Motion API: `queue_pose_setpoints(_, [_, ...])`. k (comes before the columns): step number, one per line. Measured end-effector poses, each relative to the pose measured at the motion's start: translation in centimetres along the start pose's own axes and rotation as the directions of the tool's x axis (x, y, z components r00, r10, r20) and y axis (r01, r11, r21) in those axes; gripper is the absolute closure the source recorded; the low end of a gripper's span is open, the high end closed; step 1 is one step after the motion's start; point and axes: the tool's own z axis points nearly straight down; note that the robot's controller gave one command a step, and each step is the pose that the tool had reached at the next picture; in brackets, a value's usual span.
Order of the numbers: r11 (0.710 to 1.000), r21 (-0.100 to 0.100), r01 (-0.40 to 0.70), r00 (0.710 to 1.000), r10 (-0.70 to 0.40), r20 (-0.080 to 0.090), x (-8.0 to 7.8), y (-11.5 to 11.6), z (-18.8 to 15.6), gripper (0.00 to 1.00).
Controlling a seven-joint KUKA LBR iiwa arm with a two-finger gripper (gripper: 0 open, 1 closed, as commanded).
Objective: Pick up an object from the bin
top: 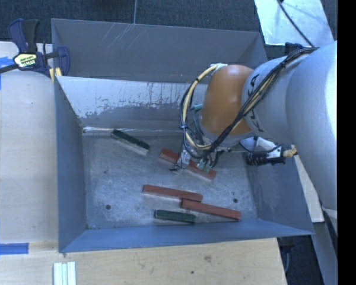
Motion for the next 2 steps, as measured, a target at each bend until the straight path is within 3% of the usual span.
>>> queue_pose_setpoints(1, [1.0,-0.002,0.002,1.0,-0.002,0.004,-0.2,0.0,-2.1,1.0])
queue_pose_setpoints(2, [1.0,-0.004,0.005,1.0,-0.005,0.009,-0.5,0.0,-10.0,1.0])
